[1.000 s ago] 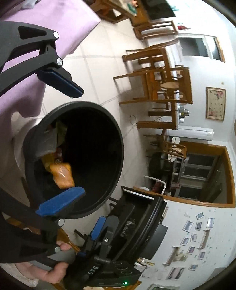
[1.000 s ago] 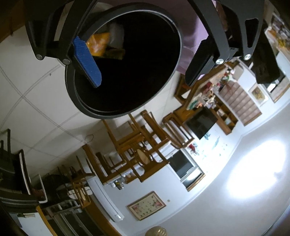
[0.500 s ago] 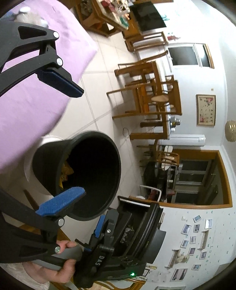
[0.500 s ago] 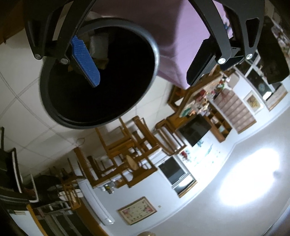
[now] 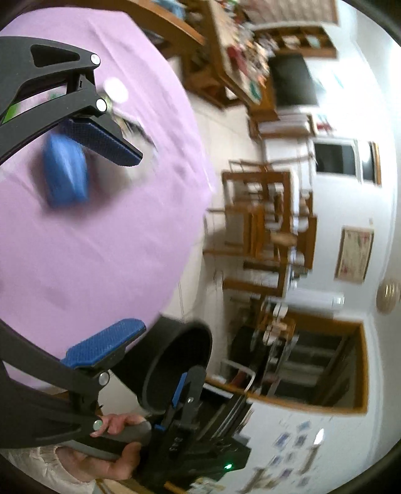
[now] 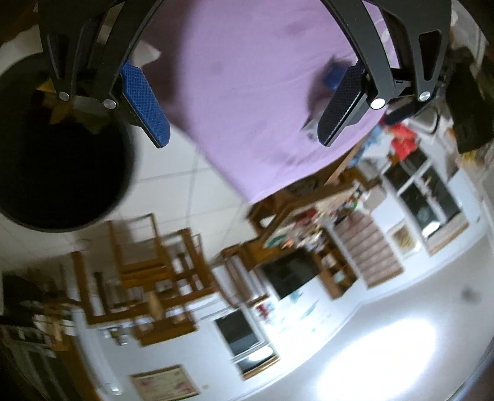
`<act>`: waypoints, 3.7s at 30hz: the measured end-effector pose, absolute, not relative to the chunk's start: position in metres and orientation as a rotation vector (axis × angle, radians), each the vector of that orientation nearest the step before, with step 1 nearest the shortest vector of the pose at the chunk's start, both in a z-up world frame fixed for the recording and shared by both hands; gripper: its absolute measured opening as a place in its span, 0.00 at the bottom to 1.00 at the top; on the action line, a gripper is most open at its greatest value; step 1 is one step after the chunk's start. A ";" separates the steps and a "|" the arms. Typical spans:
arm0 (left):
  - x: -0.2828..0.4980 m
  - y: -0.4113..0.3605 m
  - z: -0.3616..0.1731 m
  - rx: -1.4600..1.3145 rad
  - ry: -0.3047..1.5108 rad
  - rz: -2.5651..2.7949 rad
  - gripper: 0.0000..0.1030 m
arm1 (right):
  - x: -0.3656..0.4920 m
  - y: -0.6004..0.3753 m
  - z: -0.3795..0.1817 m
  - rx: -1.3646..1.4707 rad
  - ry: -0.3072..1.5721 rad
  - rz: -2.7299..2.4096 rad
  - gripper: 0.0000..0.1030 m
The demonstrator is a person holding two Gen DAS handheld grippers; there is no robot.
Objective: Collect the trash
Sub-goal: 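Move both tools back over the table toward the remaining trash, then grasp the blue stick with the left tool while the right tool grasps the white fluffy ball, then carry both items over the black bin and open both tools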
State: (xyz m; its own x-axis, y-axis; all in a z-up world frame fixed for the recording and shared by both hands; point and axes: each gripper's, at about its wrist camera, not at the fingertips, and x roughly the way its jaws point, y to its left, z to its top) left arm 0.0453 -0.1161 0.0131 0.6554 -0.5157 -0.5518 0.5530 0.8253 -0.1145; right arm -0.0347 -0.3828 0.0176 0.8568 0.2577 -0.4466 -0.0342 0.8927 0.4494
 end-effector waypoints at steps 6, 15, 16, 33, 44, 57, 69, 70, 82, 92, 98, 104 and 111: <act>0.066 -0.024 -0.006 -0.016 0.671 -0.455 0.95 | 0.009 -0.291 0.018 0.341 0.605 0.287 0.92; 0.095 0.040 -0.047 0.046 0.841 -0.341 0.72 | 0.067 -0.192 0.002 0.209 0.703 0.397 0.92; 0.092 0.043 -0.051 0.059 0.852 -0.346 0.71 | 0.076 -0.183 0.000 0.198 0.716 0.397 0.92; 0.103 0.053 -0.075 0.110 0.924 -0.329 0.15 | 0.132 -0.151 -0.056 0.105 0.885 0.420 0.46; 0.089 0.062 -0.043 -0.016 0.790 -0.379 0.11 | 0.079 -0.196 -0.018 0.226 0.733 0.443 0.43; 0.077 -0.054 0.021 -0.056 0.644 -0.642 0.11 | 0.004 -0.333 0.015 0.379 0.547 0.281 0.43; 0.074 -0.252 0.017 0.002 0.667 -0.979 0.11 | -0.085 -0.542 0.004 0.497 0.410 -0.091 0.43; 0.073 -0.271 0.015 0.012 0.673 -1.006 0.11 | -0.092 -0.557 0.001 0.506 0.405 -0.112 0.43; 0.062 -0.376 -0.017 0.112 0.738 -1.101 0.11 | -0.117 -0.654 -0.044 0.568 0.422 -0.202 0.43; 0.055 -0.393 -0.028 0.189 0.732 -1.078 0.14 | -0.106 -0.648 -0.048 0.570 0.425 -0.198 0.50; 0.046 -0.393 -0.022 0.236 0.653 -1.028 0.92 | -0.119 -0.638 -0.038 0.576 0.355 -0.205 0.80; 0.036 -0.382 -0.012 0.260 0.593 -1.023 0.95 | -0.128 -0.630 -0.036 0.586 0.334 -0.197 0.88; 0.035 -0.357 -0.004 0.250 0.588 -0.999 0.95 | -0.121 -0.609 -0.027 0.583 0.347 -0.173 0.89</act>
